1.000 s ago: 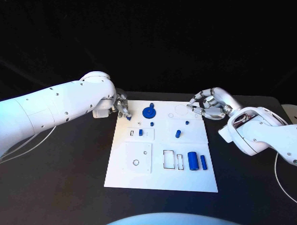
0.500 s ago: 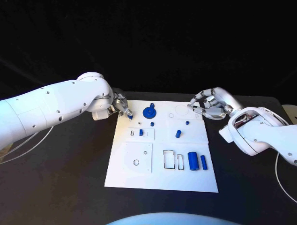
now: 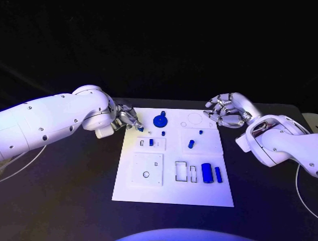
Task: Assemble the parts on the task board
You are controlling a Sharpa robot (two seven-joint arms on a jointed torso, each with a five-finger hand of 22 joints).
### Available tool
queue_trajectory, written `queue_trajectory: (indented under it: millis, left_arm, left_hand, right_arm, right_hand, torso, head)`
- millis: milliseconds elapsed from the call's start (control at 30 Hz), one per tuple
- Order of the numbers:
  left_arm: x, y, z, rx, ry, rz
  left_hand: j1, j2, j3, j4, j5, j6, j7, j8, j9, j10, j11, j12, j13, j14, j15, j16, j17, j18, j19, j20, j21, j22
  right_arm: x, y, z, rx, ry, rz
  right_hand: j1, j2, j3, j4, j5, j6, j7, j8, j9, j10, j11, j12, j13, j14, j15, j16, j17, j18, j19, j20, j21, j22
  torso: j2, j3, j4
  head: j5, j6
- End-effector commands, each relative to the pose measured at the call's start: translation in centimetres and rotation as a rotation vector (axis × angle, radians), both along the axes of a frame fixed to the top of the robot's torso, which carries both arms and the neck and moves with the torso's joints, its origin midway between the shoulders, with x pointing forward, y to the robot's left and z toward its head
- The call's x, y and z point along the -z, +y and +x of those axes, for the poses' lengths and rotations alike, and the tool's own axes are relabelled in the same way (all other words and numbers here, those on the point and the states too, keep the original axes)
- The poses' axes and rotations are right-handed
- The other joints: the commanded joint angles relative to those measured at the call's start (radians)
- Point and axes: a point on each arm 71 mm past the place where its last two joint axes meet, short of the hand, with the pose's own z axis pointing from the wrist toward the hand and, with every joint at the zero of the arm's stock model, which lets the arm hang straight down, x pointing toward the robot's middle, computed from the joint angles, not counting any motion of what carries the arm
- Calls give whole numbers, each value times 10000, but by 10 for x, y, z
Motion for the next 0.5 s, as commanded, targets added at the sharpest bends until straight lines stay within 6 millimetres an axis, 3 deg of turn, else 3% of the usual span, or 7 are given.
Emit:
queue_trajectory:
  millis: [33,67,100,200,300,500]
  left_arm:
    - [0,-2,-5,70,-628,-121]
    - [1,-2,-6,103,-696,-113]
    - [1,-2,-7,126,-741,-105]
    - [2,-3,-11,310,-931,-8]
    - [5,-4,-15,472,-1001,90]
    - [10,-5,-21,598,-1117,230]
  left_hand:
    - [-106,-41,1958,-1997,116,227,-136,18,-18,144,-2,78,92,812,-86,75,1760,-154,281,-69,70,492]
    - [-113,-56,1961,-2005,140,244,-142,16,-19,166,-6,93,117,813,-90,79,1766,-153,281,-73,69,491]
    - [-122,-75,1969,-2016,185,269,-149,12,-21,200,-14,117,157,817,-96,86,1780,-155,285,-80,75,499]
    - [-144,-106,1979,-2031,264,315,-163,1,-27,258,-27,151,222,826,-107,103,1812,-155,285,-91,76,500]
    - [-153,-127,1980,-2041,301,338,-172,-6,-30,296,-33,179,272,830,-112,111,1826,-155,286,-97,77,502]
    - [-209,-205,1984,-2063,576,454,-203,-46,-45,426,-65,238,410,841,-140,134,1866,-164,301,-123,104,538]
  right_arm:
    - [-4,-3,0,43,-327,859]
    - [-4,-4,1,76,-307,1066]
    - [-4,-4,1,98,-290,1196]
    - [-4,-8,3,214,-189,1788]
    - [-5,-10,4,302,-180,2135]
    - [-7,-13,4,388,-302,2512]
  right_hand:
    - [491,-89,660,-26,-86,-205,336,-236,-161,-399,371,-1945,-1986,-1060,370,-2557,-1337,131,-587,293,-1865,-1529]
    - [616,-99,789,-70,-133,-221,388,-279,-200,-465,405,-2235,-2295,-1224,408,-2900,-1481,99,-679,353,-2092,-1735]
    - [817,-233,1082,-114,-208,-244,539,-494,-373,-324,576,-2964,-3263,-2072,687,-4278,-2177,14,-1260,618,-3031,-2550]
    - [977,-314,1339,-228,-277,-144,610,-890,-650,-54,754,-3822,-4663,-2372,923,-5678,-3130,95,-1484,999,-4124,-3842]
    - [994,-268,1377,-384,-254,17,640,-1215,-861,196,790,-4328,-5799,-2329,1058,-6575,-3847,129,-1288,1099,-4769,-4954]
    - [912,-234,1297,-458,-197,115,676,-1440,-991,325,845,-4504,-6444,-2183,1097,-7003,-4247,112,-1203,1156,-4816,-5705]
  torso:
    - [4,-4,-1]
    - [3,-3,3]
    - [1,0,5]
    - [-2,4,2]
    - [5,-1,-4]
    - [12,10,-3]
  head:
    - [0,2]
    - [-1,-1]
    - [0,0]
    - [20,-12]
    - [35,-18]
    - [52,-51]
